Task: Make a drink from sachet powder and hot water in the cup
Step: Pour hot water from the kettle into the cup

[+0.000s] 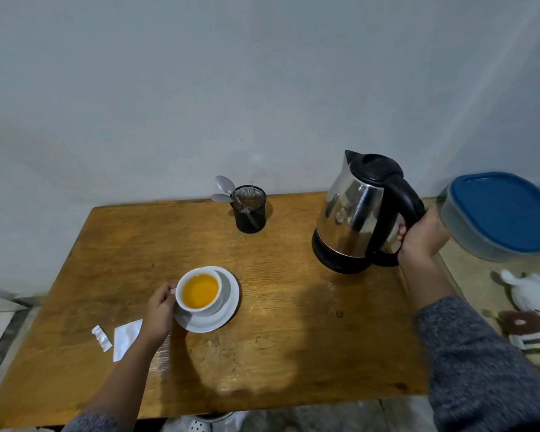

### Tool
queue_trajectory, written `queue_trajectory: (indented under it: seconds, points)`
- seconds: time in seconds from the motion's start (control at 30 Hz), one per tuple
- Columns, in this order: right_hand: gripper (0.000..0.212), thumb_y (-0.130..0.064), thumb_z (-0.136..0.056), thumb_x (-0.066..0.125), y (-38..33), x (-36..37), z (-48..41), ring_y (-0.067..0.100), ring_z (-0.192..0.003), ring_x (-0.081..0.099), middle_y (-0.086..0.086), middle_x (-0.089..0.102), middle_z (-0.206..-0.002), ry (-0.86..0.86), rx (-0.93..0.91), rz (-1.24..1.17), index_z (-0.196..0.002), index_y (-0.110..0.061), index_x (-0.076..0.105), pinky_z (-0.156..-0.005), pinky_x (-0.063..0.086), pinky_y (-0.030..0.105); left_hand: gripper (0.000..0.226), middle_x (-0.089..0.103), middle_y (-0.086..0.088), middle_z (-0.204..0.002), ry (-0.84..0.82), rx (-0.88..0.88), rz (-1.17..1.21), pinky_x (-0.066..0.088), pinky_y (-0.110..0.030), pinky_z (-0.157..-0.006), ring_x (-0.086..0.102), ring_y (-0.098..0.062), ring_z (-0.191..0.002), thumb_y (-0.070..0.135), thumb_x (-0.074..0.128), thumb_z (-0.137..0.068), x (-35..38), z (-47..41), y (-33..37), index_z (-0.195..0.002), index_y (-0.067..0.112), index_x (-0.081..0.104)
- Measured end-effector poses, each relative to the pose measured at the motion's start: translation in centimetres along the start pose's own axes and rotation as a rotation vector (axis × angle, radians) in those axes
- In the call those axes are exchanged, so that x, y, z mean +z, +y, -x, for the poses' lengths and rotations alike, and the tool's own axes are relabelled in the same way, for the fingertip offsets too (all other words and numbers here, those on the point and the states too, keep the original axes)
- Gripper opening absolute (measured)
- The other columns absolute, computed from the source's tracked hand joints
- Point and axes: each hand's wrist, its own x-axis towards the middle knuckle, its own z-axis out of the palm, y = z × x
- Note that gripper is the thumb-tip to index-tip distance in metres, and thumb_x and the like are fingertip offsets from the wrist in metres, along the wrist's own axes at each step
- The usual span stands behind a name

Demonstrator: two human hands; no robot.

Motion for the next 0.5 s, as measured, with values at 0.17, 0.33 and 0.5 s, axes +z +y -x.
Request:
queue_trajectory:
  seconds: [0.17, 0.33, 0.5]
  points:
    - [0.03, -0.024, -0.087, 0.045, -0.54, 0.55, -0.72, 0.009, -0.029, 0.038, 0.005, 0.045, -0.051, -0.056, -0.012, 0.025, -0.058, -0.015, 0.046, -0.036, 0.026, 0.021, 0.02, 0.056, -0.013, -0.087, -0.006, -0.006, 0.002, 0.04, -0.028, -0.068, 0.05, -0.024, -0.08, 0.007, 0.037, -0.096, -0.06, -0.08, -0.15, -0.089, 0.001, 0.055]
    - [0.033, -0.028, -0.087, 0.044, -0.28, 0.14, -0.84, 0.012, -0.032, 0.037, 0.006, 0.045, -0.05, -0.082, -0.02, 0.063, -0.056, -0.015, 0.046, -0.038, 0.026, 0.022, 0.02, 0.056, -0.013, -0.086, -0.007, -0.012, 0.002, 0.04, -0.03, -0.068, 0.05, -0.026, -0.082, 0.007, 0.037, -0.096, -0.19, -0.24, -0.34, -0.087, 0.003, 0.055]
    - [0.033, -0.028, -0.088, 0.045, -0.1, -0.32, -0.8, 0.011, -0.03, 0.037, 0.004, 0.045, -0.045, -0.092, -0.023, 0.061, -0.058, -0.015, 0.048, -0.035, 0.025, 0.02, 0.02, 0.056, -0.013, -0.087, -0.016, -0.009, -0.018, 0.04, -0.03, -0.068, 0.05, -0.025, -0.081, 0.006, 0.037, -0.095, -0.28, -0.14, -0.12, -0.086, 0.004, 0.055]
